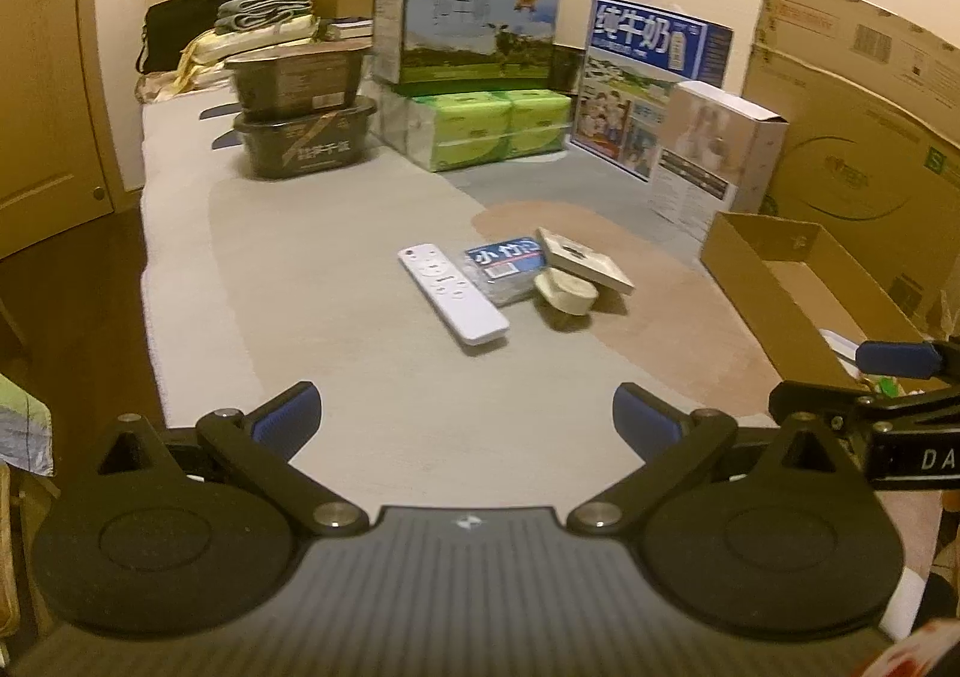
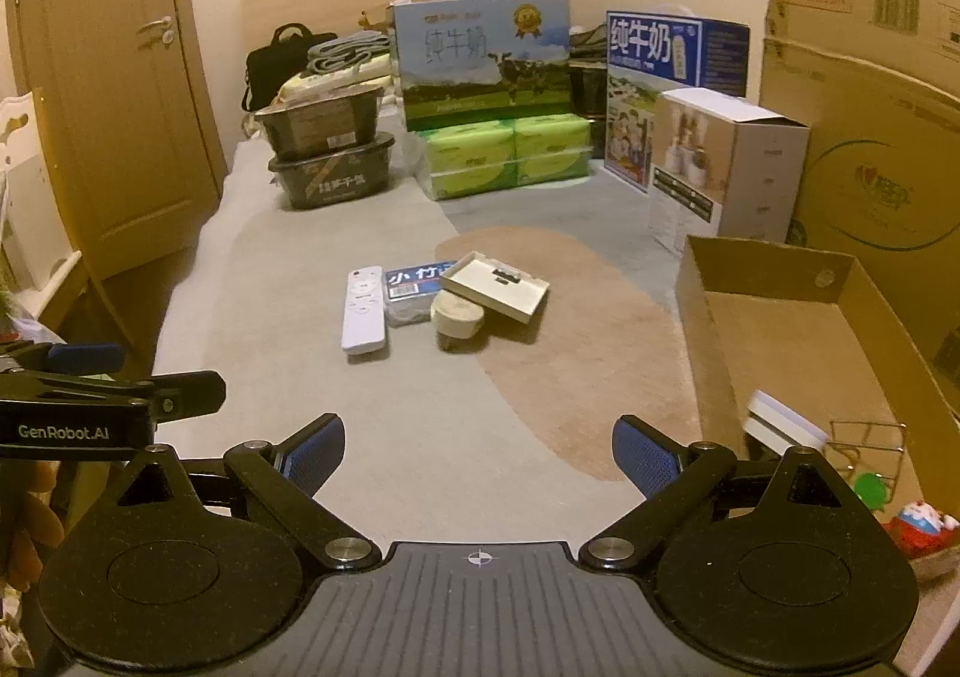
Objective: Organize rigid objects
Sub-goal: 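Move both open tools back toward the white remote and remaining items, then grasp the white remote with the left tool while the right tool grasps the round white plug, then carry the remote and plug over the cardboard box with both tools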
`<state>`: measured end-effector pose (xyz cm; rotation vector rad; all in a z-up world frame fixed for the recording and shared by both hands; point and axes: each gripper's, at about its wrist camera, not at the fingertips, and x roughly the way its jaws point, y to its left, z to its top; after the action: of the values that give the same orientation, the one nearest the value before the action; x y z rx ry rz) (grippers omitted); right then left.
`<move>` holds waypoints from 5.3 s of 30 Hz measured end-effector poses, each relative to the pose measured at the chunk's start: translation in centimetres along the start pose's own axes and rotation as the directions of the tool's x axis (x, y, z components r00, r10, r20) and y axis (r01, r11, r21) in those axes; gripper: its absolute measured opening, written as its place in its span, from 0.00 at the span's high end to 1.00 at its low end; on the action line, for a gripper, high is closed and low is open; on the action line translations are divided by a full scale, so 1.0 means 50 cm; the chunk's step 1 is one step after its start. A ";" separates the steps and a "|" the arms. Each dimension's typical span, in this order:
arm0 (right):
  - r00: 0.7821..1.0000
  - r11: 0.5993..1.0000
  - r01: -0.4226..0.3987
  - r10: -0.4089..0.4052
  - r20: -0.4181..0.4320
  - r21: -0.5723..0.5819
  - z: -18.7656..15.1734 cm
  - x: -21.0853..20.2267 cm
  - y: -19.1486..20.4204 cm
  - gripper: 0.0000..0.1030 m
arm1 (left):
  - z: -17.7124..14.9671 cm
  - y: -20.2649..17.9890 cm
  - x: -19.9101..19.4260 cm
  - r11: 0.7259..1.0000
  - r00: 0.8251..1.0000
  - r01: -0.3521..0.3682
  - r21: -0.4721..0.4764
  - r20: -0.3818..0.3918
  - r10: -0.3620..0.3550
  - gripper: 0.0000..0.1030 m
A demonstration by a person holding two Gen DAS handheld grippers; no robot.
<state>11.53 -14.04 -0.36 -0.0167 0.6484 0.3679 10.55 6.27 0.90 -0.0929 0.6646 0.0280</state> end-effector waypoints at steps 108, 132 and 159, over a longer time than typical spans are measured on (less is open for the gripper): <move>0.996 0.996 -0.055 0.059 -0.068 0.064 0.081 0.372 -0.059 0.14 | 0.054 0.081 0.376 0.999 0.991 -0.020 0.025 -0.135 0.023 0.65; 0.991 0.994 -0.104 0.107 -0.085 0.038 0.099 0.469 -0.021 0.49 | 0.063 0.094 0.396 1.000 0.993 -0.009 0.024 -0.121 0.012 0.66; 0.987 0.997 -0.061 0.069 -0.148 0.054 0.019 0.322 -0.009 0.56 | -0.038 0.053 0.259 0.998 0.988 0.020 0.065 -0.151 -0.010 0.66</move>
<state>24.09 -9.04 -9.18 0.0246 0.8083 0.4163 19.43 8.65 -8.81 -0.0363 0.8156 -0.0155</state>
